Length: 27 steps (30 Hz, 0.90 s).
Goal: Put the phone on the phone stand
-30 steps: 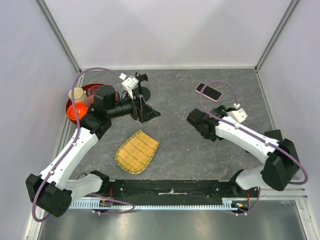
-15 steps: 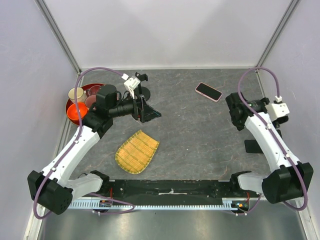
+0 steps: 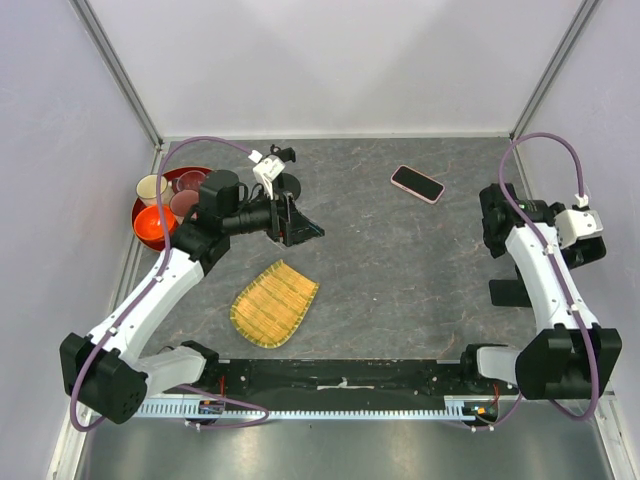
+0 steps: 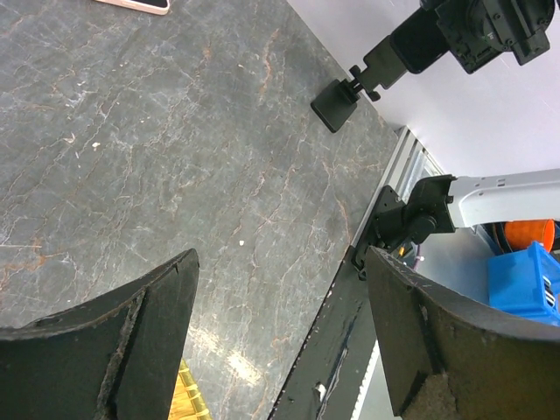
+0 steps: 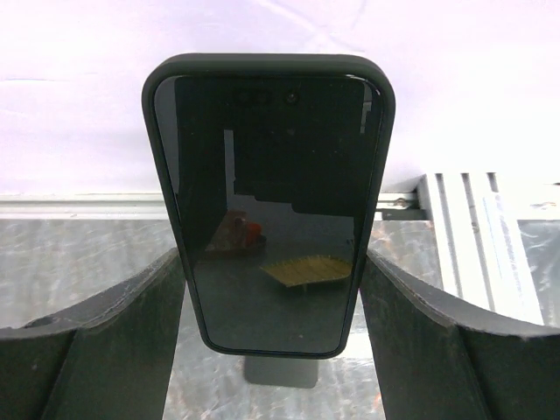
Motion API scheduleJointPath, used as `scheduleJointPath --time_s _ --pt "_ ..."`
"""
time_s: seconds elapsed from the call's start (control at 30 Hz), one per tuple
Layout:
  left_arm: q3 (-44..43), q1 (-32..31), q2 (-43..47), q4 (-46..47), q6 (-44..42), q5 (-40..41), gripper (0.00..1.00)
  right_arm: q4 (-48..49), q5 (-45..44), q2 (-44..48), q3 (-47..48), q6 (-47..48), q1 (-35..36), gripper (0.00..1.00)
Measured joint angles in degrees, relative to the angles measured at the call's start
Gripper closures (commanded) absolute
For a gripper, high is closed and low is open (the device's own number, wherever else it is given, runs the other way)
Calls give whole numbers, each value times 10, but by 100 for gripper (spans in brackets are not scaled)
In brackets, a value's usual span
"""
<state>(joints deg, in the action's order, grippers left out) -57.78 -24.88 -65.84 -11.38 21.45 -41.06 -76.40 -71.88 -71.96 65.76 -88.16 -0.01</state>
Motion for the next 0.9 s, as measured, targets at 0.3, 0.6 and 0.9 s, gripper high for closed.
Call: scheduleJointPath --time_s 0.3,0.6,0.9 --pt "0 0 0 0 0 0 17 41 15 0 -62 67 -56 100" --pt "0 0 0 0 0 0 17 142 36 35 -108 133 -64 100" --pt "0 0 0 0 0 0 17 195 52 47 -136 149 -66 100"
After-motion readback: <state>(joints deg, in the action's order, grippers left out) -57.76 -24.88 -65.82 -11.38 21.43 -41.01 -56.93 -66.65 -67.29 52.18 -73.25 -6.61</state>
